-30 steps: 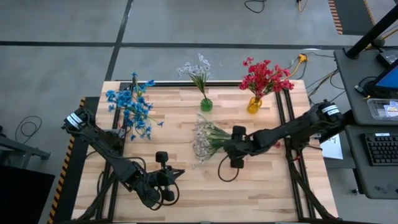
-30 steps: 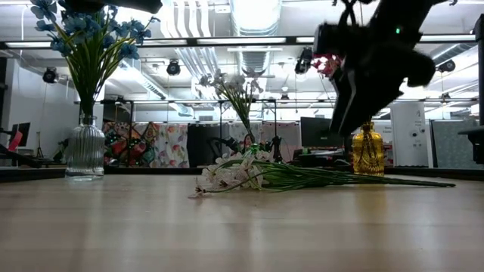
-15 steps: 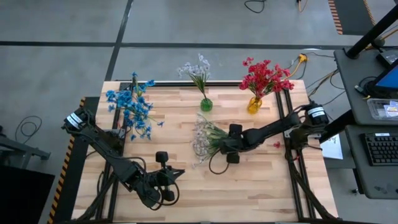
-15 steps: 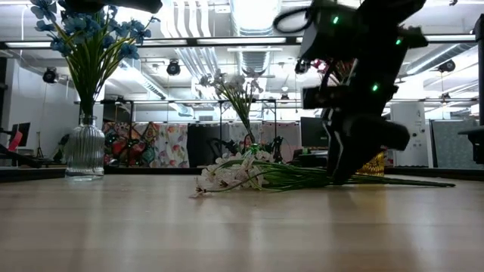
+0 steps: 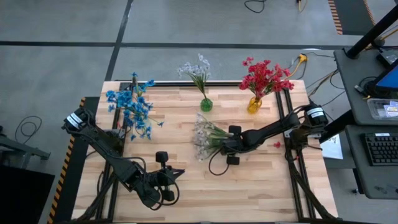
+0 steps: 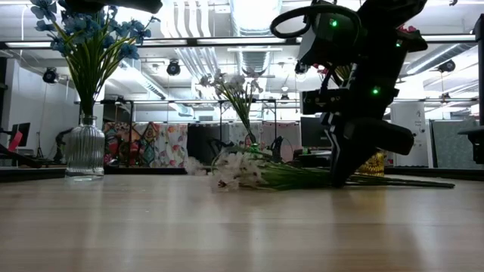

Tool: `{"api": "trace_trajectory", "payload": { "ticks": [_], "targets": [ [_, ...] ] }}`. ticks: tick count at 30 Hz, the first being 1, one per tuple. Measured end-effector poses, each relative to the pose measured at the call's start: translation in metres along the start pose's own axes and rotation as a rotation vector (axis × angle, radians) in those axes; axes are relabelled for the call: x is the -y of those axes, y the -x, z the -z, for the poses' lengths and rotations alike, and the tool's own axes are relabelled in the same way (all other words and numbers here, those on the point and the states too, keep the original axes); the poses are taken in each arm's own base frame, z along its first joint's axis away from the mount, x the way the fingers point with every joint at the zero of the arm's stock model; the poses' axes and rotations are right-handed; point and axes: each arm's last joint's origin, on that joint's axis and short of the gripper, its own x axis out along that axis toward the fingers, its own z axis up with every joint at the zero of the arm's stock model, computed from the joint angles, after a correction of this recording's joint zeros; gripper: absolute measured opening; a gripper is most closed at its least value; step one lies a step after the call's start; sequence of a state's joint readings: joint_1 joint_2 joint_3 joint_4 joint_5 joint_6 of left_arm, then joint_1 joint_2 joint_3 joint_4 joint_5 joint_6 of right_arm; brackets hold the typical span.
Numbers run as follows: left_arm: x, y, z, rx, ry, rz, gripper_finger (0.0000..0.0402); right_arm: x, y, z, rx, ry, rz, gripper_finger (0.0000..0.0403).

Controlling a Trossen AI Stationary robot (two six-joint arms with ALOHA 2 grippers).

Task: Sort flowers into vase by color
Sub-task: Put the white flowers into the green vase

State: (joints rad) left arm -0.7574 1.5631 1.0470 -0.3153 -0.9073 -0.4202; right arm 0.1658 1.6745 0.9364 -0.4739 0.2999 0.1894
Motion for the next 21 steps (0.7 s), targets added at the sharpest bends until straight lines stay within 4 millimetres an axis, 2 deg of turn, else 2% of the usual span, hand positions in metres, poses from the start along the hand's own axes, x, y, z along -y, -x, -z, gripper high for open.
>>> {"api": "trace_trajectory", "payload": {
  "ticks": [3,10,16,21],
  "targets": [
    [0.0,0.0,0.0,0.0,0.0,0.0,0.0,0.003,0.01,-0.001,0.026,-0.011,-0.005,0.0023],
    [0.0,0.0,0.0,0.0,0.0,0.0,0.0,0.013,0.054,-0.006,0.172,-0.081,-0.137,0.002],
    [0.0,0.0,0.0,0.0,0.0,0.0,0.0,0.025,0.09,-0.003,0.409,-0.158,-0.18,0.0019],
    [0.0,0.0,0.0,0.0,0.0,0.0,0.0,0.031,0.104,0.006,0.637,-0.221,-0.216,0.0019]
  ]
}}
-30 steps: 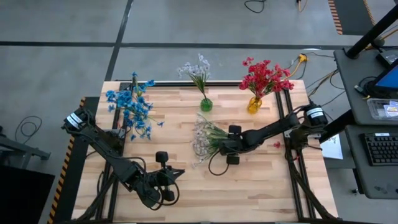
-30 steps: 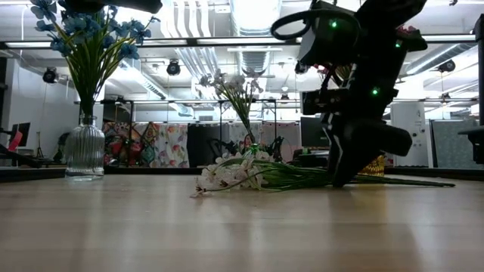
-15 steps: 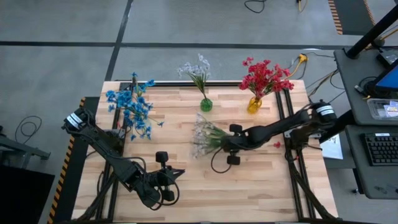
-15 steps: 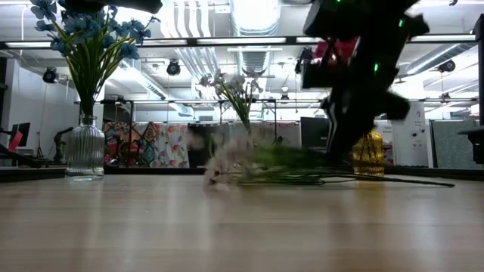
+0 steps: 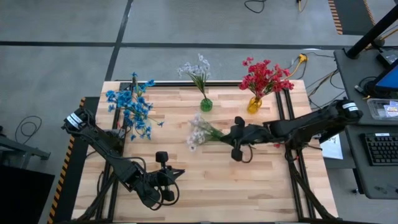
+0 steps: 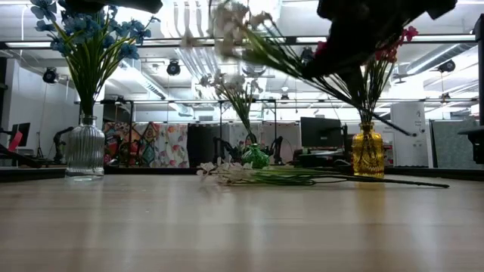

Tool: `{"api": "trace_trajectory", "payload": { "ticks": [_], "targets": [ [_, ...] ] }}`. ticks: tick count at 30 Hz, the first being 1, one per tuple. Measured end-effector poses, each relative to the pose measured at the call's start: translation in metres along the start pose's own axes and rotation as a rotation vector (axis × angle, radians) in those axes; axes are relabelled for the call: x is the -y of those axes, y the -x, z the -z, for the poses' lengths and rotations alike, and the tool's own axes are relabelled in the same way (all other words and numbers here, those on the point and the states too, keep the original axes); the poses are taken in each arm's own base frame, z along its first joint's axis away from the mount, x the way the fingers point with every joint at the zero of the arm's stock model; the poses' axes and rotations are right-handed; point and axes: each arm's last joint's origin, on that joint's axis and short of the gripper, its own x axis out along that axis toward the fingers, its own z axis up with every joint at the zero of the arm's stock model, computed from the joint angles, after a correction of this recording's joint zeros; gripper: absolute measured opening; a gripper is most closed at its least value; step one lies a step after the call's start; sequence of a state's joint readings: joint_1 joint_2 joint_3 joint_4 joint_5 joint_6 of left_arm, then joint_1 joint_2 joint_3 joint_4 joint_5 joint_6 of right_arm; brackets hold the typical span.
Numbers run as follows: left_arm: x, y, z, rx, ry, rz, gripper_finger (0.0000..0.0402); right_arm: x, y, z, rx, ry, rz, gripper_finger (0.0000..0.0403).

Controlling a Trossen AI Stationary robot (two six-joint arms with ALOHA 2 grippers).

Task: Sort flowers into vase by color
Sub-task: Put the white flowers into the green vase

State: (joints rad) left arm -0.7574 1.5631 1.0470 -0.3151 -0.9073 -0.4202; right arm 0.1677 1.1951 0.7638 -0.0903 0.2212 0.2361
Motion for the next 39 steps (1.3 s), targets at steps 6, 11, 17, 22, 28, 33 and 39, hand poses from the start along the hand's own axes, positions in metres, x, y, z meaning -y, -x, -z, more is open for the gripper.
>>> {"api": "trace_trajectory", "payload": {
  "ticks": [6,11,17,22,28,33,39],
  "targets": [
    [0.0,0.0,0.0,0.0,0.0,-0.001,0.0,0.004,0.005,-0.002,0.326,-0.062,0.041,0.0018],
    [0.0,0.0,0.0,0.001,0.001,-0.002,0.0,0.011,0.005,-0.009,0.607,-0.081,0.2,0.002],
    [0.0,-0.001,0.0,0.001,0.002,-0.004,0.0,0.027,-0.005,-0.022,0.859,-0.12,0.296,0.0021],
    [-0.001,-0.001,0.0,0.0,0.002,-0.006,0.0,0.047,-0.026,-0.028,0.951,-0.127,0.39,0.0022],
    [-0.001,-0.001,0.0,-0.001,-0.011,-0.008,0.0,0.079,-0.057,-0.042,0.972,-0.12,0.518,0.0022],
    [-0.001,-0.001,0.0,-0.002,-0.013,-0.008,0.0,0.103,-0.072,-0.052,0.983,-0.136,0.587,0.0022],
    [-0.002,-0.001,0.0,-0.007,-0.021,-0.009,0.0,0.119,-0.083,-0.052,0.988,-0.145,0.629,0.0022]
  ]
}}
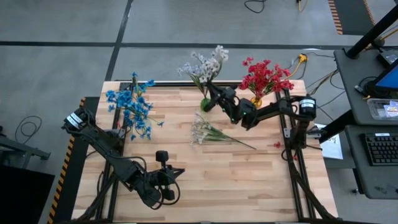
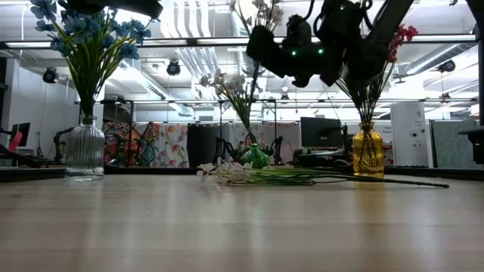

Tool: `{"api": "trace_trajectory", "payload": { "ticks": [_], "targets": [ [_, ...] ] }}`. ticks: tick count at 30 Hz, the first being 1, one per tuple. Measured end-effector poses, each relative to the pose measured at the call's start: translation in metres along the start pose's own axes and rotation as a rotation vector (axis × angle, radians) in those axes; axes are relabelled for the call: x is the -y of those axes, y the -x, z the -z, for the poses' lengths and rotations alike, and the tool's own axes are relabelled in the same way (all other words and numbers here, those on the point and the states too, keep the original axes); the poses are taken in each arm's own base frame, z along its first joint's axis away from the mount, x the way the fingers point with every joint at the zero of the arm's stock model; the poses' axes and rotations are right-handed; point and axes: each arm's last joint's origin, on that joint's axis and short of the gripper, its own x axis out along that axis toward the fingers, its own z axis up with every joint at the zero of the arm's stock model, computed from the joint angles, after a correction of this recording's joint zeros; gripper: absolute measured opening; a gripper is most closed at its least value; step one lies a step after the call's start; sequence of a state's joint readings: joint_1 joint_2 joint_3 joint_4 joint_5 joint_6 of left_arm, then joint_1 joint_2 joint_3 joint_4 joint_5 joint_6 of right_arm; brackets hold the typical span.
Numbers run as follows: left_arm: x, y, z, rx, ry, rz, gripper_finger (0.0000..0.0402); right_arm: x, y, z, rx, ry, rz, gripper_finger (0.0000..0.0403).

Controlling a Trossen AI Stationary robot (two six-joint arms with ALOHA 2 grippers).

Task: Sort flowers into vase by color
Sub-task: Put the white flowers into the green vase

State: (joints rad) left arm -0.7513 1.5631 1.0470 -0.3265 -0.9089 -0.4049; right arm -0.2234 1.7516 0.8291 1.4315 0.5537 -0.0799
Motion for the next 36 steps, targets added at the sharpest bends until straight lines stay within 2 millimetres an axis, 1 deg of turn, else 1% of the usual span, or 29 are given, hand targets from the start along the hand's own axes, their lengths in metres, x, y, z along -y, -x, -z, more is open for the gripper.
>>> {"api": "trace_trajectory", "payload": {
  "ticks": [4,6,13,17,21,36],
  "targets": [
    [0.0,0.0,0.0,-0.003,-0.004,-0.002,0.0,0.003,-0.007,0.007,0.0,0.047,0.022,0.0022],
    [0.0,0.0,0.0,-0.003,-0.004,-0.003,0.0,0.005,-0.01,0.012,-0.007,0.076,0.061,0.0022],
    [0.0,0.0,0.001,-0.004,-0.006,-0.003,0.0,0.011,-0.022,0.027,-0.022,0.097,0.118,0.0022],
    [-0.001,0.0,0.001,-0.008,-0.01,-0.005,0.0,0.013,-0.022,0.029,-0.026,0.104,0.152,0.0022],
    [-0.001,0.0,0.001,-0.008,-0.012,-0.005,0.0,0.013,-0.021,0.03,-0.035,0.135,0.153,0.0022],
    [-0.001,0.0,0.001,-0.008,-0.012,-0.005,0.0,0.015,-0.019,0.034,-0.057,0.142,0.154,0.0023]
  ]
}}
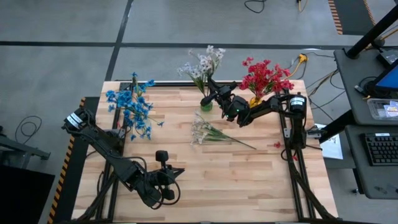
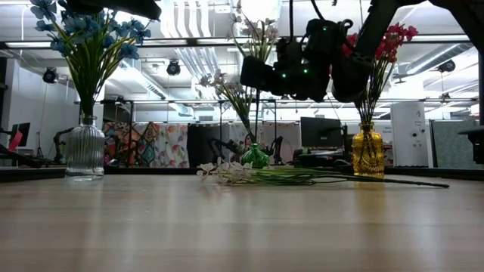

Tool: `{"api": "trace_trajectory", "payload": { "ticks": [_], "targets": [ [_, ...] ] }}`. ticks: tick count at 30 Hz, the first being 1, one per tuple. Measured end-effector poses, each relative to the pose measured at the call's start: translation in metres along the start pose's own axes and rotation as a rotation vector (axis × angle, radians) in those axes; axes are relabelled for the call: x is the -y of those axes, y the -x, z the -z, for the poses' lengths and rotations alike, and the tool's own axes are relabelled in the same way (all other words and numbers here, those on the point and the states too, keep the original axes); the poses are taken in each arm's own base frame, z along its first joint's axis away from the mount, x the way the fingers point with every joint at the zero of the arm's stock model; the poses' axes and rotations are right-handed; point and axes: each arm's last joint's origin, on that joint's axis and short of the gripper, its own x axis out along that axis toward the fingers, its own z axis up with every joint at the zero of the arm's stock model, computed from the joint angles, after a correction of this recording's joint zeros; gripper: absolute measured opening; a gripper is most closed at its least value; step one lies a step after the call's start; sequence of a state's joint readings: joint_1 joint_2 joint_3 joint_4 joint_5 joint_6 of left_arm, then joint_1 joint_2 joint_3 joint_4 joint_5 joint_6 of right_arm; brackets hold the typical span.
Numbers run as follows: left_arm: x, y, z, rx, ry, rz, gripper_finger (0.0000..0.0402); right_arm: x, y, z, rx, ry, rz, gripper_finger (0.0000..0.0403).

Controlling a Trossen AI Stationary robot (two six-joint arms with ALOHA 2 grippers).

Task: Sort flowers into vase by color
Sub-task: Put the white flowers into the green vase

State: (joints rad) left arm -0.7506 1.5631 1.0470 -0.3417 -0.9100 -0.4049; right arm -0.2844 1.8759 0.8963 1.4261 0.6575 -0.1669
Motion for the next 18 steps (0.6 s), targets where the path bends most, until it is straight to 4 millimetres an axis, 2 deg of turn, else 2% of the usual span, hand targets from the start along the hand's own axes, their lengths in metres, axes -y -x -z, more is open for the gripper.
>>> {"api": "trace_trajectory", "payload": {
  "ticks": [18],
  "targets": [
    [0.0,0.0,0.0,0.0,0.0,0.0,0.0,-0.0001,0.0002,0.0009,-0.007,-0.013,-0.003,0.0023]
  ]
}}
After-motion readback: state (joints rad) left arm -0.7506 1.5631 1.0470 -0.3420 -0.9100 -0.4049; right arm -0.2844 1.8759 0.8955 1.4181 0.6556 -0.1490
